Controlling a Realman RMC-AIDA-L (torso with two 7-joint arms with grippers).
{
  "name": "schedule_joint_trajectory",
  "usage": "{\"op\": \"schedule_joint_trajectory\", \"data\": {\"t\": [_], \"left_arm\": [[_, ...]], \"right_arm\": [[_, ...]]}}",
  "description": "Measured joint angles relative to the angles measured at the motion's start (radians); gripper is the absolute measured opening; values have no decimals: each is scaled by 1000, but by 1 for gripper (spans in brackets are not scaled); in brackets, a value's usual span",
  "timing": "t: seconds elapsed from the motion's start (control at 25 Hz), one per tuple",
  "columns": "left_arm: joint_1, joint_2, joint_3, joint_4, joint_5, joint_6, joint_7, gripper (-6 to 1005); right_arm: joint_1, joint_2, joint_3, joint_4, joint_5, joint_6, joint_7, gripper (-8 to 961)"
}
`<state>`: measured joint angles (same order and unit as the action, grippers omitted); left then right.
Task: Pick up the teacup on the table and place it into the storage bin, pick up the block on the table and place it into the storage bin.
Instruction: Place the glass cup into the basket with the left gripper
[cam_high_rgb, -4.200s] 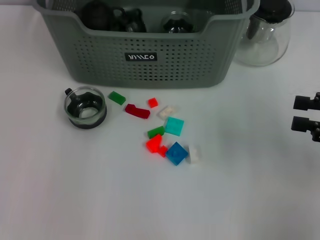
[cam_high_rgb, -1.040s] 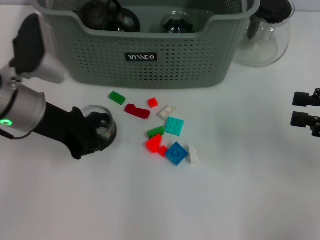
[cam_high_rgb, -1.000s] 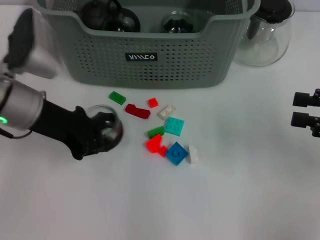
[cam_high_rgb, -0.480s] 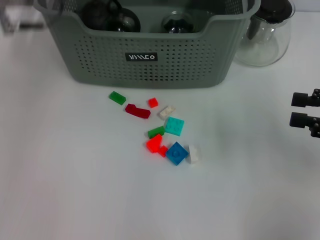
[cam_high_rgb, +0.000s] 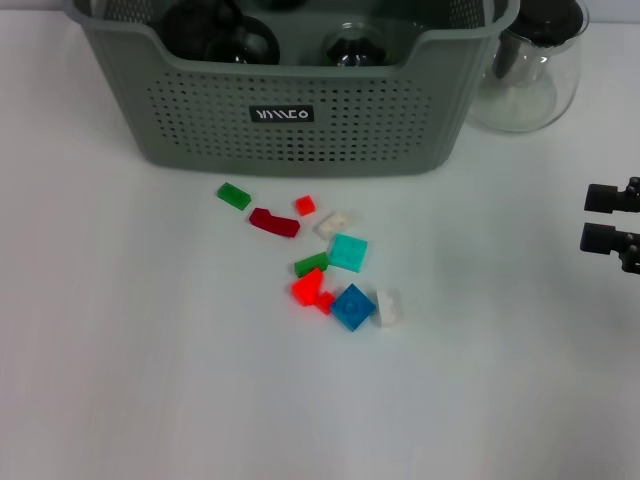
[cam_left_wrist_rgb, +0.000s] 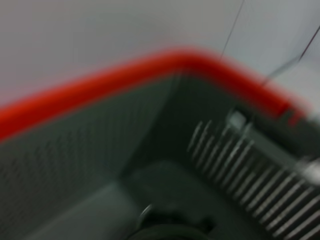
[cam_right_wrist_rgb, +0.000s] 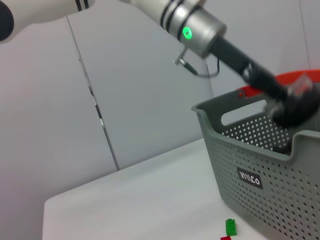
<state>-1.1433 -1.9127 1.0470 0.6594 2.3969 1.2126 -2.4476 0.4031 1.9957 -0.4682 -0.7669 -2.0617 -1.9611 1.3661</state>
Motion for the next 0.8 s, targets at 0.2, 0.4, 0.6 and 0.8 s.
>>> {"op": "schedule_joint_trajectory", "data": {"t": [0.2,0.4,0.6,0.8], "left_arm": [[-64,-99,2,-64,290,-107,-50,48],[-72,-143,3,-70,364,-124,-59,97],[-73,-151,15,-96,379,-133,-63,145],[-24,-157,-39,22,343,-78,-43,292]], "right_arm": [[0,0,-2,0,0,1,3,505],[-1,1,-3,0,-4,1,0,505],[0,5,-1,0,-16,2,2,505],[-2,4,1,0,-16,3,1,505]]}}
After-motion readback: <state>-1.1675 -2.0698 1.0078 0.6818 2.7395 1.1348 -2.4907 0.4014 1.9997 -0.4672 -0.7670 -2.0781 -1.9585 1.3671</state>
